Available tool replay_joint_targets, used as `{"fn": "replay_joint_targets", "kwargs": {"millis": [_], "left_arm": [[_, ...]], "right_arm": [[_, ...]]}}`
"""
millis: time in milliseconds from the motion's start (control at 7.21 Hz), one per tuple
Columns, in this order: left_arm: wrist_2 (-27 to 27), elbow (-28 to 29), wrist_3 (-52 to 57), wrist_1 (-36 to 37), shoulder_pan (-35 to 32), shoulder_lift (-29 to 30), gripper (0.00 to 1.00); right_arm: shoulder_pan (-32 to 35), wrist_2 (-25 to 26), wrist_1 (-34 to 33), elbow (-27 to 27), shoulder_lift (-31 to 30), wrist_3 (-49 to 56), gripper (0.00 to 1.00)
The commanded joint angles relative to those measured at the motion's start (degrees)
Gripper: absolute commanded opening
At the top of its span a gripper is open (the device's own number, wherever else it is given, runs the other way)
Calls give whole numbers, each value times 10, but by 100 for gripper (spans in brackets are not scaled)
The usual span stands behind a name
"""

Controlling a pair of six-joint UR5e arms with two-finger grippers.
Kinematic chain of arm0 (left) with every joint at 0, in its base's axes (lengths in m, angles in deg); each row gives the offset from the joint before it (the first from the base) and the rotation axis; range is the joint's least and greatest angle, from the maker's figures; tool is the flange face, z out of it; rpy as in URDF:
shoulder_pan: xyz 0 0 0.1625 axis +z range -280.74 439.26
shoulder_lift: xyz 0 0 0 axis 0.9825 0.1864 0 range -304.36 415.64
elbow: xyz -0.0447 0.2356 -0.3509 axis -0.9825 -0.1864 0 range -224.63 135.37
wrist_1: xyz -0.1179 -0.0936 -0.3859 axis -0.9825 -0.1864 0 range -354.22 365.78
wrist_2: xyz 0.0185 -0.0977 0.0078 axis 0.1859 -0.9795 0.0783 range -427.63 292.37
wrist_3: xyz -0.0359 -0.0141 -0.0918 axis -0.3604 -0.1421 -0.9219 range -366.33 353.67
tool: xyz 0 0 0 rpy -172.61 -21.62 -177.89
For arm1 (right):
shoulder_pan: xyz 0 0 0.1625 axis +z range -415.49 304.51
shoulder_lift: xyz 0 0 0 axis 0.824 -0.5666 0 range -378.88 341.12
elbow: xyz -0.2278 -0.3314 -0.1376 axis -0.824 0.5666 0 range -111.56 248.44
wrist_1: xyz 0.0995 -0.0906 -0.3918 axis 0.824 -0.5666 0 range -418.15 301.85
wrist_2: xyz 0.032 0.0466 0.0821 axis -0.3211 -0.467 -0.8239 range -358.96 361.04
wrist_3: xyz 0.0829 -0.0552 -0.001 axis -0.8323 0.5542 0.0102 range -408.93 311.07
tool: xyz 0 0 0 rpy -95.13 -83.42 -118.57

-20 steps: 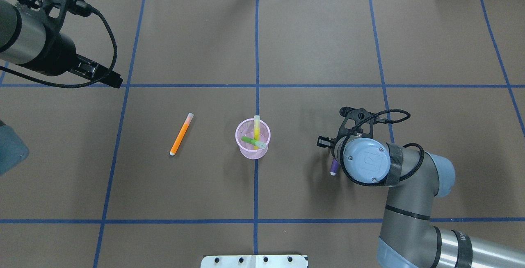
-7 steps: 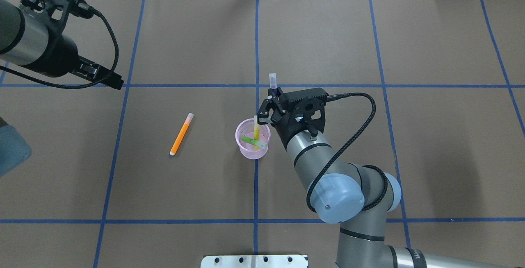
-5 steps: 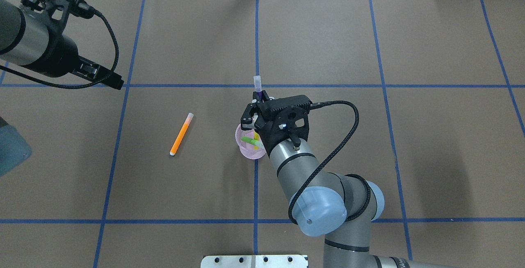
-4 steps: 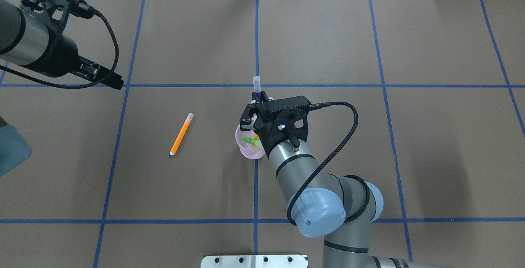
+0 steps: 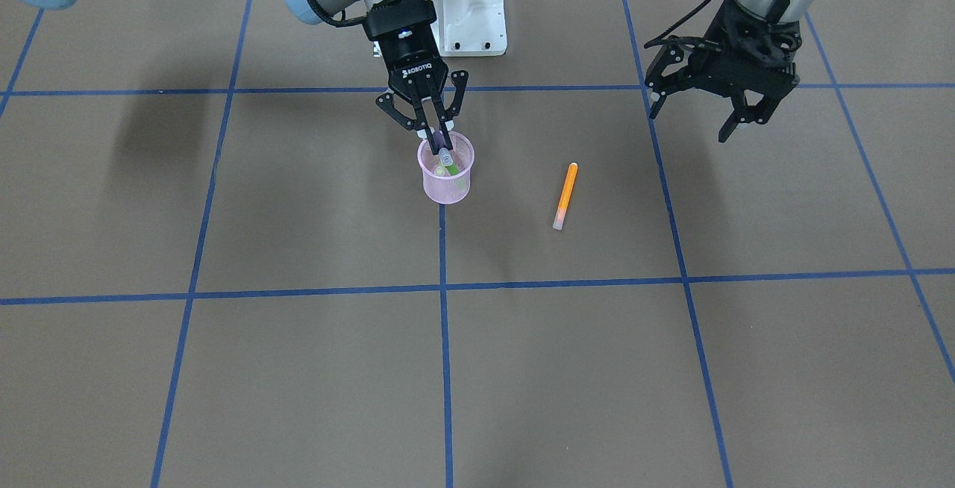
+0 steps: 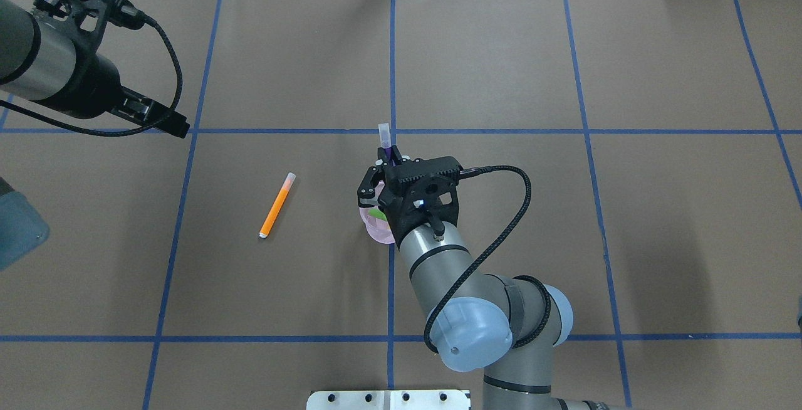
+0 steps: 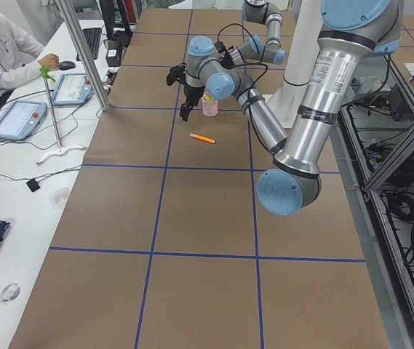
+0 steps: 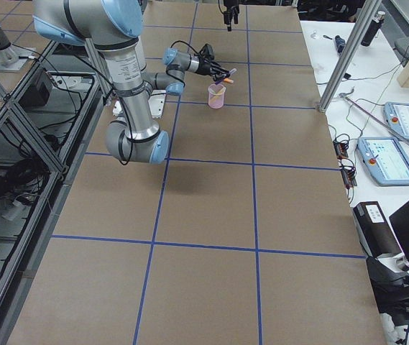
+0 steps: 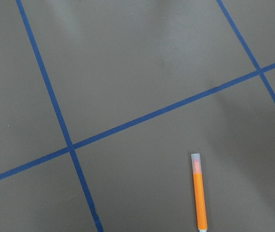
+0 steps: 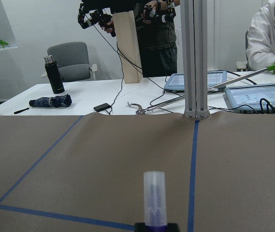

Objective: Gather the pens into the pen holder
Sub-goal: 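Open and raise the right gripper while the left gripper grasps the orange marker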

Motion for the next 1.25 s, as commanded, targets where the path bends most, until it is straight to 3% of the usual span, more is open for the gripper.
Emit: {"fn": "replay_joint_targets", "kwargs": {"millis": [0, 416, 555, 832, 1109], "left_arm": [[0, 0, 0, 0, 0, 0, 100], [0, 0, 0, -1, 1, 0, 100], [0, 3, 0, -1, 2, 1, 100], [3, 26, 1, -2, 5, 1, 100], [4, 55, -23, -32, 14, 2, 100]], "right_arm": [[-10, 1, 0, 2, 21, -6, 98], [-10, -5, 1, -13, 36, -10, 100], [-2, -33, -1, -28, 38, -9, 100], [63, -157, -17, -40, 34, -10, 100], [174, -349, -120, -42, 24, -37, 100]]}}
